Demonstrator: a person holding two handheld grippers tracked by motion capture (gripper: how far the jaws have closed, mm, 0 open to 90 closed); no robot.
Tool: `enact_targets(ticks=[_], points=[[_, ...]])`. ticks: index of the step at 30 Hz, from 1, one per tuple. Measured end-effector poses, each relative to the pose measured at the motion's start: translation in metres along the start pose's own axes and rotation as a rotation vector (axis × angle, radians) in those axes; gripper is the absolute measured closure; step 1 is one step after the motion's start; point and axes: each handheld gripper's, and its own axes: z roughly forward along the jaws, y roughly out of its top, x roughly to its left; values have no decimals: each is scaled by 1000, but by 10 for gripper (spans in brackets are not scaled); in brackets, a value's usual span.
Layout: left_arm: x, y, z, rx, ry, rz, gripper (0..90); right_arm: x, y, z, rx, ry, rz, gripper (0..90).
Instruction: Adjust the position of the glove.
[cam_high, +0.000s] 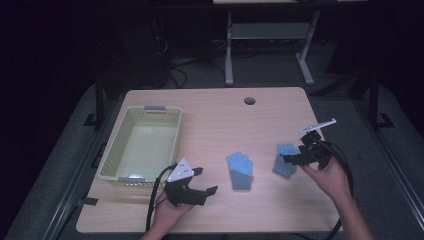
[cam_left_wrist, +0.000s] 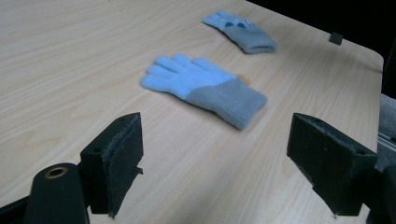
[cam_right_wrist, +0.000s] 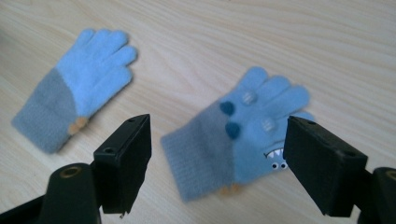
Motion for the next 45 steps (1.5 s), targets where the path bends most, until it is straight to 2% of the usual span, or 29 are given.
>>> enact_targets(ticks=[5,12,19,27,32,38,42,45], points=[[0,1,0,-4,-1,3,182,-2,11,3,-11,24,31,234],[1,0,0,-6,-1,-4,182,-6,11,17,50,-14,50,258],[0,1,1,-3,3,-3,182,-8,10,30,108,-20,81,307],[1,0,1,-4,2,-7,182,-7,10,44,156,-41,86,337],[1,1,1,-8,2,-4,182,-6,9,55,204,-75,87,368],[2,1,1,-4,2,-9,182,-7,8,63,263,-113,72,455],[1,0,1,-6,3,-8,182,-4,8,65,265,-134,42,506],[0,0,1,-14,8,-3,186,-1,8,66,267,-125,29,582]])
